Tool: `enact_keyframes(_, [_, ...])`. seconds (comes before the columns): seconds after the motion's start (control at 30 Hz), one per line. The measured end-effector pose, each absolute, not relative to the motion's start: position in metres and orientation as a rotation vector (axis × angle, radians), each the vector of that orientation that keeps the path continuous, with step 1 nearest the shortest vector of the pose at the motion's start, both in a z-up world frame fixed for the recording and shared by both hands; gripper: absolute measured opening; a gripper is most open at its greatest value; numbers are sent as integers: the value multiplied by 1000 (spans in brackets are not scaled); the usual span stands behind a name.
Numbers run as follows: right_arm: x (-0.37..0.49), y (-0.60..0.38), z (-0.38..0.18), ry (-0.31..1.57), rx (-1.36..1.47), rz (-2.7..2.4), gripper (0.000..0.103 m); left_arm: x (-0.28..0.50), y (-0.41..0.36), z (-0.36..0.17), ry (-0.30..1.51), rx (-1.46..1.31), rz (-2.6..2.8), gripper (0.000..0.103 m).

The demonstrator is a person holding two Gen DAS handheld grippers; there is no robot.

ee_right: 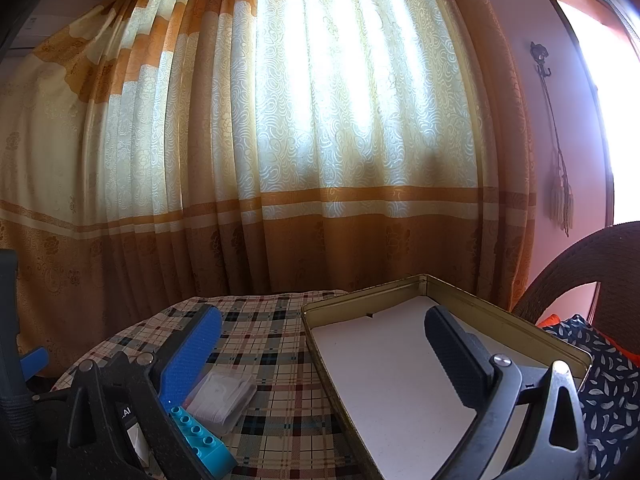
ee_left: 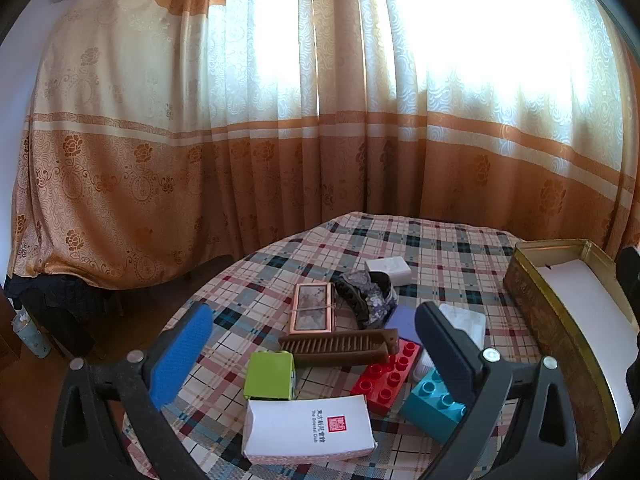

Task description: Organize rigid objects

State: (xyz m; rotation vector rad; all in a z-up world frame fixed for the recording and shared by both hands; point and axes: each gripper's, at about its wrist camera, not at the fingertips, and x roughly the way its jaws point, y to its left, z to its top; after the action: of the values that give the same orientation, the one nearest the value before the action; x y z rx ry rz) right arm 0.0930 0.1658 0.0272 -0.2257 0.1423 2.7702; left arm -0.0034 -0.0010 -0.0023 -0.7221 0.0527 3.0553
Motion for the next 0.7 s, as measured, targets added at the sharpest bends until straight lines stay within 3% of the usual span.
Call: enact_keyframes(0.7, [86,165,26,139,-283,2809,102,-4,-2,-2,32,-754,3034,102])
